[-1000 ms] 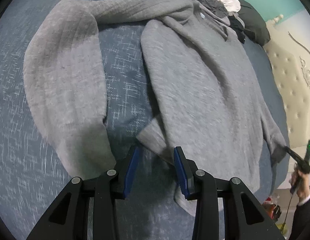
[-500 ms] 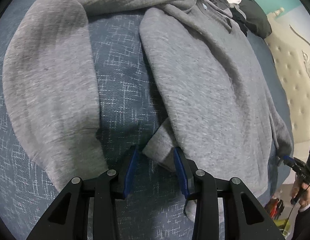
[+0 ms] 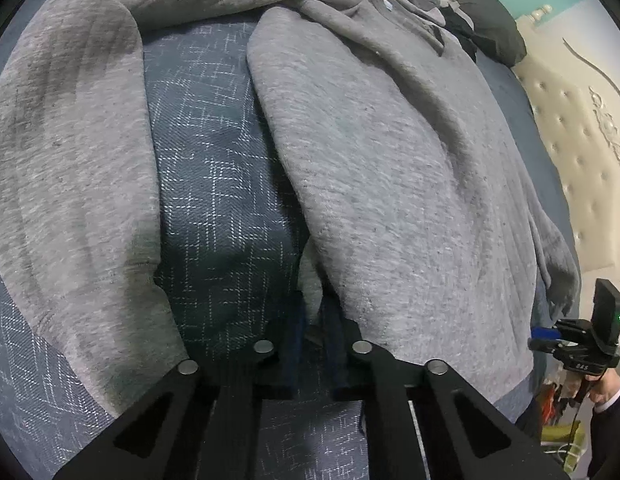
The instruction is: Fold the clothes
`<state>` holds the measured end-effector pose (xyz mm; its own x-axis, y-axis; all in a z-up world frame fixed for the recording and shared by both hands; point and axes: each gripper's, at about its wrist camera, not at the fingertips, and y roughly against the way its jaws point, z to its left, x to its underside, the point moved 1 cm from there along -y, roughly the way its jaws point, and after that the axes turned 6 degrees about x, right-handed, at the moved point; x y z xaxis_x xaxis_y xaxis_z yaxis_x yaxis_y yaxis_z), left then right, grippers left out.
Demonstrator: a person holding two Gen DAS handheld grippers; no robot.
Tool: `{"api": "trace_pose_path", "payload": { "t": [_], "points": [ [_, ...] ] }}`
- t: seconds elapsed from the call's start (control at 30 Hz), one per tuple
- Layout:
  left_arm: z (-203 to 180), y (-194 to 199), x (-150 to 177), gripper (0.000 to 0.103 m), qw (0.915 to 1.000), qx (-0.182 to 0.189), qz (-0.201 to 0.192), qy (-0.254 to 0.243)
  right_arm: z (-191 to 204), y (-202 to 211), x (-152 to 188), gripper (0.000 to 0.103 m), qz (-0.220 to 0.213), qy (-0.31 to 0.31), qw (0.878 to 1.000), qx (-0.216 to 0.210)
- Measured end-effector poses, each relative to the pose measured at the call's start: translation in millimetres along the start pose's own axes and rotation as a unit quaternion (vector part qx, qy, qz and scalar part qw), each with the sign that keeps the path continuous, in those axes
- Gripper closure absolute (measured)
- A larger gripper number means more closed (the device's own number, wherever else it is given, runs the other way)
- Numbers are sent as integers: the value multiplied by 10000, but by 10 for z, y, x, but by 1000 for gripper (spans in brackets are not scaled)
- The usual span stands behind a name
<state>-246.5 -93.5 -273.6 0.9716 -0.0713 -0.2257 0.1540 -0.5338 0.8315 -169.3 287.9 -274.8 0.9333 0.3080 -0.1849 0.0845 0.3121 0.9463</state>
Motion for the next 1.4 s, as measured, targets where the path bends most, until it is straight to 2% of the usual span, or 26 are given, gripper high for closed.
{"api": "trace_pose_path", "payload": {
  "t": [0.27,0.8,0.83,0.87,0.9,0.97,1.03,1.1,1.17,1.2,1.27,1.33,1.4],
  "points": [
    [-15,91,-6,97,9999,63,-58,-83,23,-87,29,81,126,6,9999,16],
    [35,622,86,97,9994,121,-180,-278,-129,-43,91,80,255,-258,9992,146],
    [37,629,103,97,9993,141,-202,-267,-141,-51,107,71,279,-300,9991,143],
    [64,652,128,97,9993,153,-219,-261,-155,-52,120,51,290,-343,9989,129],
    [60,660,187,97,9993,155,-232,-263,-167,-51,133,45,291,-392,9988,95],
    [16,687,303,97,9992,159,-257,-270,-184,-50,155,43,287,-469,9985,42],
    [33,715,271,97,9991,167,-272,-263,-168,-55,155,43,263,-436,9987,71],
    [-8,669,237,97,9991,168,-300,-264,-139,-76,149,46,258,-364,9989,132],
    [-34,701,254,97,9990,158,-321,-260,-97,-130,147,66,319,-332,9989,112],
    [-46,709,259,97,9990,150,-329,-261,-84,-151,151,70,360,-313,9988,109],
    [-70,719,280,97,9990,131,-337,-270,-59,-163,155,86,362,-283,9989,83],
    [-66,778,321,97,9990,132,-317,-286,-38,-131,155,95,281,-265,9992,41],
    [-68,825,344,97,9990,106,-313,-296,-24,-56,155,97,166,-224,9996,44]
  ]
}}
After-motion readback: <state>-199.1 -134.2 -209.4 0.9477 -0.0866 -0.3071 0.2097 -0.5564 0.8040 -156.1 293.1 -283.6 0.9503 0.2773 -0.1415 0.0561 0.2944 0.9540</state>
